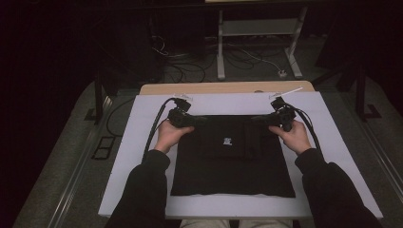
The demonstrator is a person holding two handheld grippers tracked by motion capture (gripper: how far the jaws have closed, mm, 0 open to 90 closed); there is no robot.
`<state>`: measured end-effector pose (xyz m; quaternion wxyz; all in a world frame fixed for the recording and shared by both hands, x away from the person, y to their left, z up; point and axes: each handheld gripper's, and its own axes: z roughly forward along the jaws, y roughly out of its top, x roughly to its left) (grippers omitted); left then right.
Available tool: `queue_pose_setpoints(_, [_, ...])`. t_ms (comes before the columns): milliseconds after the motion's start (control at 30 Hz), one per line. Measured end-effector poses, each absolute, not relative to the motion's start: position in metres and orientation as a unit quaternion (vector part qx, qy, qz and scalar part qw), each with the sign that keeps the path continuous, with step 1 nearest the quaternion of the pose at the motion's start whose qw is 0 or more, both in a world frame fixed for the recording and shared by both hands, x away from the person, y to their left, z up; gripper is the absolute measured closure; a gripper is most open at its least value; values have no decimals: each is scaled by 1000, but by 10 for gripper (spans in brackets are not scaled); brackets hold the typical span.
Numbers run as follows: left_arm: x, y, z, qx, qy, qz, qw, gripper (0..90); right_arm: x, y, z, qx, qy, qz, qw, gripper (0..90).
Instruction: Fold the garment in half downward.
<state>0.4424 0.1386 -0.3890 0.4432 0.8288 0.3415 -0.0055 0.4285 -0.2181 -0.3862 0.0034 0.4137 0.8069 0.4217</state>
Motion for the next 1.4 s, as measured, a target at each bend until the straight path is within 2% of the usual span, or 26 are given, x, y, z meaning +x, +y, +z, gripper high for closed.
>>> queue_pose_setpoints(267, [424, 146, -391, 812, 348, -21, 468, 882, 408, -223, -381, 402, 807, 432, 10, 851])
queue_pose_setpoints(767, [393, 159, -393, 796, 342, -32, 498, 883, 383, -232, -384, 403, 793, 457, -11, 851])
queue_pose_setpoints(1400, [351, 160, -385, 806, 309, -39, 503, 882, 337, -235, -384, 381, 799, 464, -31, 849])
